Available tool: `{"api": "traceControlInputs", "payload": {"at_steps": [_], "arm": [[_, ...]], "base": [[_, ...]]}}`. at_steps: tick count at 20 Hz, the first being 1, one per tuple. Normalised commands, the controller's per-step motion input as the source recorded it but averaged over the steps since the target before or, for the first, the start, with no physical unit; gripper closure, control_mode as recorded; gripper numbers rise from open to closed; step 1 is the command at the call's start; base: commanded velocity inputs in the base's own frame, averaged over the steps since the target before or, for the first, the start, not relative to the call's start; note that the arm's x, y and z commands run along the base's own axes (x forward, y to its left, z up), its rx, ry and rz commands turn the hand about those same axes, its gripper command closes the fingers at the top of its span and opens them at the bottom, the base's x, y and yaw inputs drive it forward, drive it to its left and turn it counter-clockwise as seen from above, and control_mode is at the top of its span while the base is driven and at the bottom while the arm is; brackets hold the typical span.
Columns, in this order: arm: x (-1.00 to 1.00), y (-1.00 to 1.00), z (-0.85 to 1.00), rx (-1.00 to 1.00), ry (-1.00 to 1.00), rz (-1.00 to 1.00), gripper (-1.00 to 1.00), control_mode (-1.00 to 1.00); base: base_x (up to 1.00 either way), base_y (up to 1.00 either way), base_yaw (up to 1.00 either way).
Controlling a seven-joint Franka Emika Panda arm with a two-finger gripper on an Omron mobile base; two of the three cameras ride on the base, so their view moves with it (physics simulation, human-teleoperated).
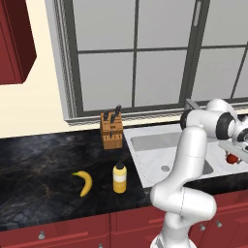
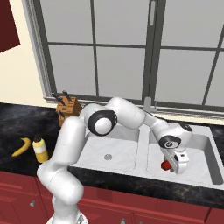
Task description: Pick up all produce items and place them in the sink. Turn on the sink faucet to wash them. Then turn the sink off and put them in the tray.
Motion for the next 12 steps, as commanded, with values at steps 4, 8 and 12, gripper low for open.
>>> {"api": "traceControlInputs", "payload": {"at_steps": [4, 8, 12], "arm": [[0.25, -0.04, -0.15, 0.0, 0.0, 0.13, 1.0, -1.0], [0.21, -0.05, -0.18, 0.0, 0.0, 0.13, 1.0, -1.0], [0.12, -0.04, -0.2, 0.0, 0.0, 0.11, 1.0, -1.0]], "base": [[0.0, 0.0, 0.0], [0.0, 0.0, 0.0], [0.0, 0.0, 0.0]]}}
